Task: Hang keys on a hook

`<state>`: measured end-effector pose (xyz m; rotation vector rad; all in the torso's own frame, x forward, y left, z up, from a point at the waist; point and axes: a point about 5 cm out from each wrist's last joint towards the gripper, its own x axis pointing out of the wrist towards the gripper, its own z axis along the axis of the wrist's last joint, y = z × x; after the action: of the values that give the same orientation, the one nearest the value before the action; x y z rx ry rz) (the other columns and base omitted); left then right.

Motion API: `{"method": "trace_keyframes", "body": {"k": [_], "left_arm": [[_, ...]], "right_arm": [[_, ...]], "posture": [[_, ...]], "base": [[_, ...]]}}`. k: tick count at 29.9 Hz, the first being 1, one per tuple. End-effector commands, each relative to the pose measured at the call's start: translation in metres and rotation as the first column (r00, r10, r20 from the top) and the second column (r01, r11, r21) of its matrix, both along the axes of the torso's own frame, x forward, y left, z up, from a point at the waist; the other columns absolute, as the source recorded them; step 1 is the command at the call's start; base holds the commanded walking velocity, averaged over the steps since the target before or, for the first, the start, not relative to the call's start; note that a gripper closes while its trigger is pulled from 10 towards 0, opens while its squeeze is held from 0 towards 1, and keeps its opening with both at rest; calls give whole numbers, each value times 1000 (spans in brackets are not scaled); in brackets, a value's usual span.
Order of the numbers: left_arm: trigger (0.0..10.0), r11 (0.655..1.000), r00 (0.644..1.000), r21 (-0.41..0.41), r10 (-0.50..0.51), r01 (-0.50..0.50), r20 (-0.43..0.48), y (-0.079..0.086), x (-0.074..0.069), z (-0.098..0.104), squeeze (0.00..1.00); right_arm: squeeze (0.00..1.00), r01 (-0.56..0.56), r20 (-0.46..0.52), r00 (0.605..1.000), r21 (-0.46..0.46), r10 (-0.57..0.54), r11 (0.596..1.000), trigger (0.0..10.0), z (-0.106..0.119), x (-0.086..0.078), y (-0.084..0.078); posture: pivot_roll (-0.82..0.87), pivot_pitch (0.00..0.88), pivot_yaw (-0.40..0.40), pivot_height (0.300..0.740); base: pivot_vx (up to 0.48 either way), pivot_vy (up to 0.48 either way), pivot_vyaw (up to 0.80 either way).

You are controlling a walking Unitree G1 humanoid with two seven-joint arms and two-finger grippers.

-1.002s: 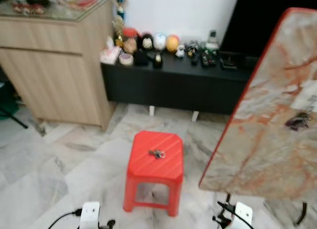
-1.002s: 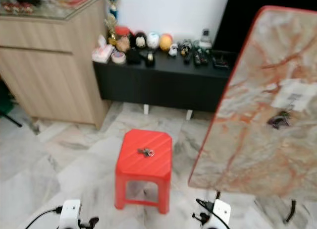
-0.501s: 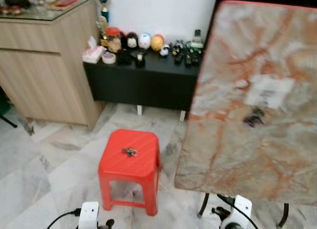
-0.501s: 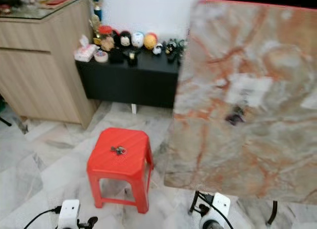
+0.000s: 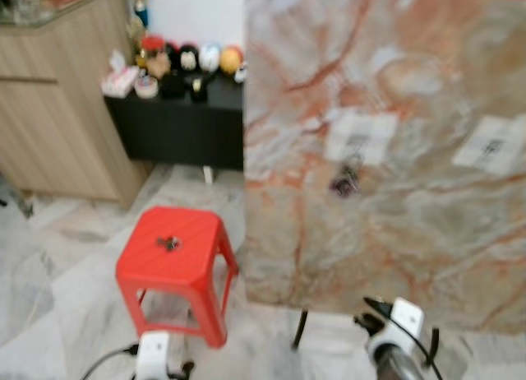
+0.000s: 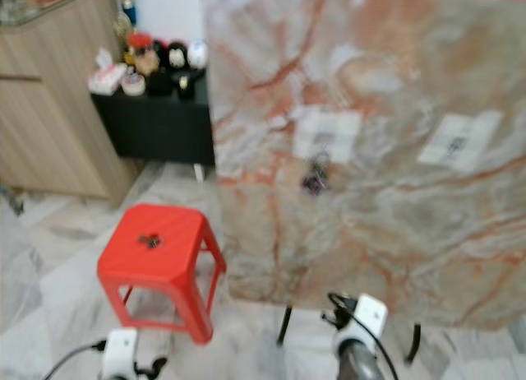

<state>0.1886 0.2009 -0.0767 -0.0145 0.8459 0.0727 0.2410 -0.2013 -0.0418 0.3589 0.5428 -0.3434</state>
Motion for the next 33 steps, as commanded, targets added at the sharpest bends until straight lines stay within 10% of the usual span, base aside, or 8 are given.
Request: {"method": "trace_keyframes", "body": {"k": [1, 10, 13, 20, 33], "left_arm": [[10000, 1000, 1000, 19, 21, -21, -14, 9, -4, -1, 0], [10000, 1000, 1000, 16, 23, -23, -18, 8, -6, -2, 0], [10000, 1000, 1000, 13, 26, -26, -16, 9, -6, -1, 0], [10000, 1000, 999, 14, 27, -27, -16, 12, -6, -1, 0], [10000, 1000, 999, 10, 29, -29, -25, 12, -9, -3, 0]], "right_arm": [[0, 48, 86, 995, -50, -44, 998, 10000, 16, 16, -2], [0, 187, 293, 954, -419, -63, 888, 10000, 68, 47, -24], [0, 287, 346, 933, -554, -97, 781, 10000, 87, 53, -34], [0, 407, 454, 887, -681, -85, 609, 10000, 121, 65, -44], [0, 481, 544, 839, -738, -5, 472, 10000, 156, 81, -42]], "posture": [[-35, 0, -60, 740], [-36, 0, -58, 740], [-36, 0, -58, 740], [-35, 0, -55, 740], [-33, 0, -54, 740]], "base": [[0, 0, 0], [0, 0, 0], [0, 0, 0], [0, 0, 0], [0, 0, 0]]}}
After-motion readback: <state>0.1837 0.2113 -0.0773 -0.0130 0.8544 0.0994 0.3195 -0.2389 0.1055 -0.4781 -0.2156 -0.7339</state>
